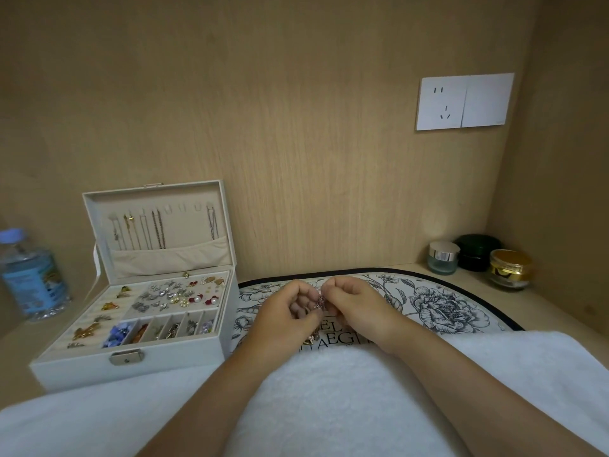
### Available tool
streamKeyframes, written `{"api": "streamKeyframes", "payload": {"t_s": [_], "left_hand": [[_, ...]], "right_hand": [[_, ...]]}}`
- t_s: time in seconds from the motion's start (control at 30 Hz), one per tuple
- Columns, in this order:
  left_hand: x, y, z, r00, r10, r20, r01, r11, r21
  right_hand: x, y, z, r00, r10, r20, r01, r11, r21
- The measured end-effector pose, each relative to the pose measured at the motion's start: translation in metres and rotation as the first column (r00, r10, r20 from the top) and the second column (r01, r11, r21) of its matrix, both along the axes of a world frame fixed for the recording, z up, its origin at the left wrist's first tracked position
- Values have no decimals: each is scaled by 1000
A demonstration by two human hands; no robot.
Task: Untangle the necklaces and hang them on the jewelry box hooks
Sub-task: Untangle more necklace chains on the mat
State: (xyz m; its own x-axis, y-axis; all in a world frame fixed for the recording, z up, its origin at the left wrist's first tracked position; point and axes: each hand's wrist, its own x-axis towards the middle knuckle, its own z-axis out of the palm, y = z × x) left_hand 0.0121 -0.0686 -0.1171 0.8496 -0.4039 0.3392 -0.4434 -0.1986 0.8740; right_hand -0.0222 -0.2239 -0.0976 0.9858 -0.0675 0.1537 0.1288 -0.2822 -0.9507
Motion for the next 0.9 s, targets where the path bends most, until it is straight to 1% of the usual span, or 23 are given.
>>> {"api": "streamKeyframes", "payload": {"t_s": [0.1, 0.17, 0.27, 0.4, 0.5, 0.57, 0.63, 0.7, 0.8, 0.87, 0.9], "left_hand": [[2, 0, 0, 1000, 8, 19, -8, 999, 31], [3, 0, 1, 999, 28, 38, -29, 999, 31], [1, 0, 2, 999, 29, 23, -29, 999, 16], [1, -1, 3, 997, 60, 43, -59, 998, -25], [2, 0, 6, 995, 88, -47, -92, 991, -95], [0, -2, 7, 993, 51, -104, -63, 991, -122], [0, -3, 5, 993, 12, -115, -28, 991, -133], [1, -3, 2, 997, 33, -66, -40, 992, -119], [3, -2, -1, 993, 100, 56, -96, 993, -66], [3, 0, 0, 981, 109, 162, -105, 994, -29], [3, 3, 1, 967, 101, 235, -108, 994, 19]], "right_hand": [[-3, -3, 1, 1000, -17, 23, 15, 995, 100], [-3, -4, 1, 999, -27, 32, 24, 993, 115], [-3, -4, 2, 998, -19, 68, 11, 994, 111], [-4, -3, 5, 997, -34, 62, 29, 996, 79], [-2, -2, 0, 999, -42, -10, 43, 999, 34], [-1, 1, -3, 999, -14, -36, 13, 999, -34], [-1, 4, -3, 999, 14, -39, -18, 996, -85], [0, 4, 0, 998, 40, -43, -44, 996, -81], [-2, -1, 2, 996, 72, -56, -76, 995, -70], [-3, -6, 2, 994, 94, -58, -95, 995, -23], [-3, -8, 2, 994, 102, -49, -102, 995, 11]]}}
